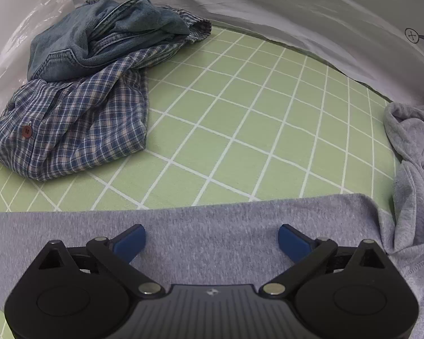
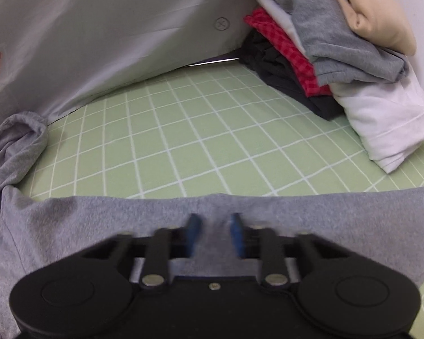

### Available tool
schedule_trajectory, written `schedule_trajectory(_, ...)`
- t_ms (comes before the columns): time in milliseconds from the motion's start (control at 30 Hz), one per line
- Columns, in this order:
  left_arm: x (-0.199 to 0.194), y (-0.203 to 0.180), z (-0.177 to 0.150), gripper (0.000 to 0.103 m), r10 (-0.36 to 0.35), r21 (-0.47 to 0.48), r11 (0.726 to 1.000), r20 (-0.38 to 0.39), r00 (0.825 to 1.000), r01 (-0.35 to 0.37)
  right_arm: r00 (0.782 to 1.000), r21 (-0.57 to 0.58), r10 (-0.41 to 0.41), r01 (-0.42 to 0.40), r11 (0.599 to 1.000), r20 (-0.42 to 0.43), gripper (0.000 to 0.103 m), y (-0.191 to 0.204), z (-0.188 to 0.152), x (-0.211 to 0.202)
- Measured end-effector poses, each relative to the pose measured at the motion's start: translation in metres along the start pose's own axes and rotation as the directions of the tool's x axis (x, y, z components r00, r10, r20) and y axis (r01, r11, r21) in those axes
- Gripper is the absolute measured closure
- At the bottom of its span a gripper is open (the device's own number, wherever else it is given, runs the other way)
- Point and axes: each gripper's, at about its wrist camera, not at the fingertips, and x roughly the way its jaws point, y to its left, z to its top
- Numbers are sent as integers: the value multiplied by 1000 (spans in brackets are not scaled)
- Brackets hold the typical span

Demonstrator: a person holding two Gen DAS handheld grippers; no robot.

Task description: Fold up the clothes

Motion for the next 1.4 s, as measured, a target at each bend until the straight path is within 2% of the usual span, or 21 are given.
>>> schedule_trajectory(33, 0, 0, -1, 2, 1, -1, 1000, 3, 1000, -1, 1000, 7, 10, -10, 1000, 2, 99, -4, 0, 0)
schedule_trajectory(100, -1, 0, -2, 3, 2, -5, 1000, 11, 1000, -2, 1000, 6, 19, -19, 1000, 5, 100, -9, 0, 0)
schedule_trajectory(200, -3, 1, -4, 5, 9, -18, 1000, 28, 1000, -8, 999, -48, -42, 43, 998, 15, 100, -2, 0, 2)
schedule_trajectory(300, -5, 5, -5, 12, 22, -35, 999, 43, 999, -20, 998, -31, -66, 66, 997, 11, 100, -1, 2, 3)
schedule_trajectory(433, -7, 21, -7, 12, 51, -76, 996, 53, 997, -47, 997, -92, -81, 81, 992, 8, 100, 3, 3, 4)
schedule_trajectory(733, -11, 72, -10, 11, 97, -153, 984, 47, 994, -89, 996, -72, -87, 86, 994, -13, 99, 4, 6, 5)
schedule_trajectory(833, -12, 77, -13, 11, 99, -155, 984, 56, 994, -89, 996, -65, -89, 87, 994, -23, 98, 3, 7, 5)
schedule_trajectory(900, -13, 75, -14, 12, 99, -153, 984, 65, 993, -88, 995, -57, -95, 93, 994, -29, 93, 1, 8, 5)
schedule_trajectory(967, -15, 73, -15, 20, 93, -138, 987, 83, 992, -81, 994, -33, -107, 105, 994, -38, 77, -2, 10, 5)
schedule_trajectory(1000, -18, 71, -16, 37, 88, -125, 989, 97, 991, -75, 992, -15, -117, 116, 993, -49, 71, -3, 10, 4)
schedule_trajectory(1033, -20, 69, -16, 64, 79, -105, 992, 106, 991, -68, 990, 4, -127, 127, 992, -59, 66, -5, 11, 4)
schedule_trajectory(1100, -22, 65, -15, 90, 71, -64, 996, 115, 991, -64, 990, 37, -119, 122, 992, -71, 65, -9, 10, 1)
schedule_trajectory(1167, -22, 62, -15, 92, 78, -34, 997, 119, 990, -75, 990, 43, -121, 124, 991, -73, 65, -8, 9, -2)
schedule_trajectory(1267, -22, 68, -18, 94, 73, -47, 997, 118, 990, -68, 989, 20, -128, 130, 991, -71, 65, -4, 7, -7)
schedule_trajectory(1400, -22, 84, -18, 96, 113, -64, 992, 111, 987, -107, 988, 0, -133, 133, 991, -78, 65, -1, 6, -9)
